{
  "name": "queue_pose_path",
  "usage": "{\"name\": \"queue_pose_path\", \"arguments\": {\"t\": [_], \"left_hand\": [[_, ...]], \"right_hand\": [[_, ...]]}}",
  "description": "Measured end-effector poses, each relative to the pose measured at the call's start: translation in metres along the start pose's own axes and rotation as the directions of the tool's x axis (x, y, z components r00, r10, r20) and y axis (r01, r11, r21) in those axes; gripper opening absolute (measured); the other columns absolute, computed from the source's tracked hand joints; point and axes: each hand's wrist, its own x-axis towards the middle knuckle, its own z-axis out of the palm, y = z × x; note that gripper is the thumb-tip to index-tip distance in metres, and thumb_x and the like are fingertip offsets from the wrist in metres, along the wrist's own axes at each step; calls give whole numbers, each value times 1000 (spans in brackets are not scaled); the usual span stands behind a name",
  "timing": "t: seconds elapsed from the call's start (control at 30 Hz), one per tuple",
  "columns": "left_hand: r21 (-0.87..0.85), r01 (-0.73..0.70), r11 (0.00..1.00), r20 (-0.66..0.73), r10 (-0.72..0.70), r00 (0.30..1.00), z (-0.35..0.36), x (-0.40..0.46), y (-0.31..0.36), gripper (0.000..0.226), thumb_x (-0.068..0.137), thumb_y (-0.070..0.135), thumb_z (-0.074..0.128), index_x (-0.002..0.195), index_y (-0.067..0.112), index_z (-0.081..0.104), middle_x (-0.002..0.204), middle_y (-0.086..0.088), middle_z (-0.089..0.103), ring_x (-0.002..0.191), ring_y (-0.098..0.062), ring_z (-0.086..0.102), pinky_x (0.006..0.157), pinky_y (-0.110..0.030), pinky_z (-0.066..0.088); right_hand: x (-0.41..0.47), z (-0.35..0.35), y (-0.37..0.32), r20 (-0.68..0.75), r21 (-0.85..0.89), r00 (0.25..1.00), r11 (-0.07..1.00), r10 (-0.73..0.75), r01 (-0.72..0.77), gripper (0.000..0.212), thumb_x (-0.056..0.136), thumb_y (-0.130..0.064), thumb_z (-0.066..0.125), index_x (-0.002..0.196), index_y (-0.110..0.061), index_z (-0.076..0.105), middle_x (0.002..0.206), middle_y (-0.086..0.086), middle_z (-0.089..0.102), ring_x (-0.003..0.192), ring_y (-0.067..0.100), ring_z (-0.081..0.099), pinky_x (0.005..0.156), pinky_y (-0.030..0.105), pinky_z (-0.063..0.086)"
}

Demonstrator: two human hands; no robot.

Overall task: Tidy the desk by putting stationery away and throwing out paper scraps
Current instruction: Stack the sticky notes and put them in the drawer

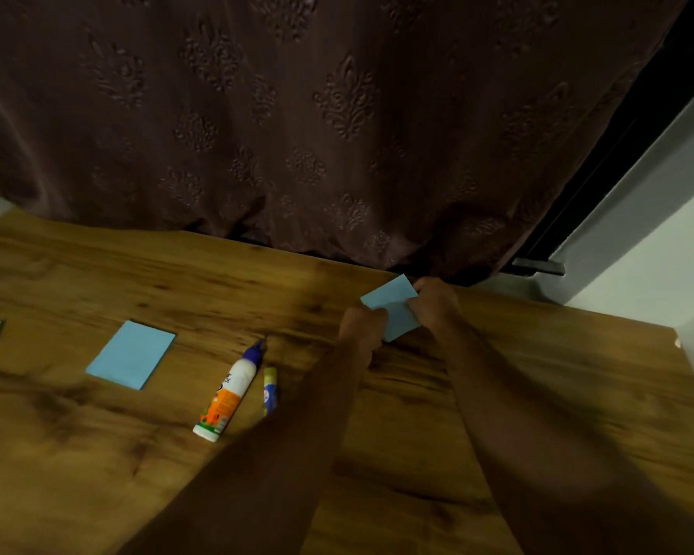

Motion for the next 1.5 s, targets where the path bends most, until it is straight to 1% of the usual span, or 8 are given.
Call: {"name": "queue_pose_path", "arguments": {"t": [0.17,0.43,0.67,0.77,0.93,1.1,1.33,1.5], "left_hand": [[4,17,1000,56,-17,998,-12,2,-3,39,94,14,52,129,-3,53,113,-14,62,104,-29,63,89,-43,56],[-144,56,988,132,-37,991,-23,-18,-16,33,94,10,54,126,7,55,120,-15,59,104,-24,58,65,-30,50],[-112,4,994,97,7,995,-44,-34,-24,37,94,20,56,129,9,51,124,-14,56,112,-27,57,75,-37,52],[-106,-74,992,71,82,994,-63,-40,-23,40,95,28,56,131,11,50,116,-11,57,100,-24,60,79,-40,54],[-137,-200,970,64,210,976,-111,-56,-12,44,101,17,43,143,22,34,116,-8,62,69,-16,67,61,-31,57],[-108,-257,960,-13,257,966,-180,-60,-9,43,102,17,39,144,20,31,111,-7,65,72,-20,70,69,-36,58],[27,-162,986,-140,164,977,-306,-49,-19,41,100,16,45,141,14,37,113,-15,63,62,-13,61,45,-22,47],[188,-164,969,-139,191,972,-383,-26,-33,35,98,13,46,133,12,47,110,-14,56,81,-27,62,52,-31,51]], "right_hand": [[-3,6,3,83,94,987,985,138,-146,37,90,-21,62,123,-4,58,122,15,61,108,29,59,74,32,44],[-19,5,7,204,442,950,844,234,-303,35,83,-12,68,114,-11,51,121,17,56,109,32,55,92,46,51],[-50,-8,-16,249,708,963,661,99,-251,53,86,-4,64,136,-12,48,128,14,57,103,28,57,70,32,48],[-61,-11,-35,234,780,972,595,8,-193,46,89,-1,61,133,-8,52,128,17,59,102,29,59,77,36,51],[-81,-5,-92,202,752,977,650,-73,-107,40,94,-8,57,134,-9,53,125,12,61,100,24,59,83,39,52],[-103,23,-164,263,730,958,672,-112,-122,36,100,-15,49,136,-17,50,121,6,58,104,25,58,65,35,53],[-136,81,-262,407,681,906,699,-113,-219,37,95,-13,57,131,-17,47,125,11,60,110,31,61,70,40,53],[-157,124,-310,472,649,879,701,-65,-296,39,95,-10,57,132,-9,44,125,18,59,106,37,63,69,43,55]]}}
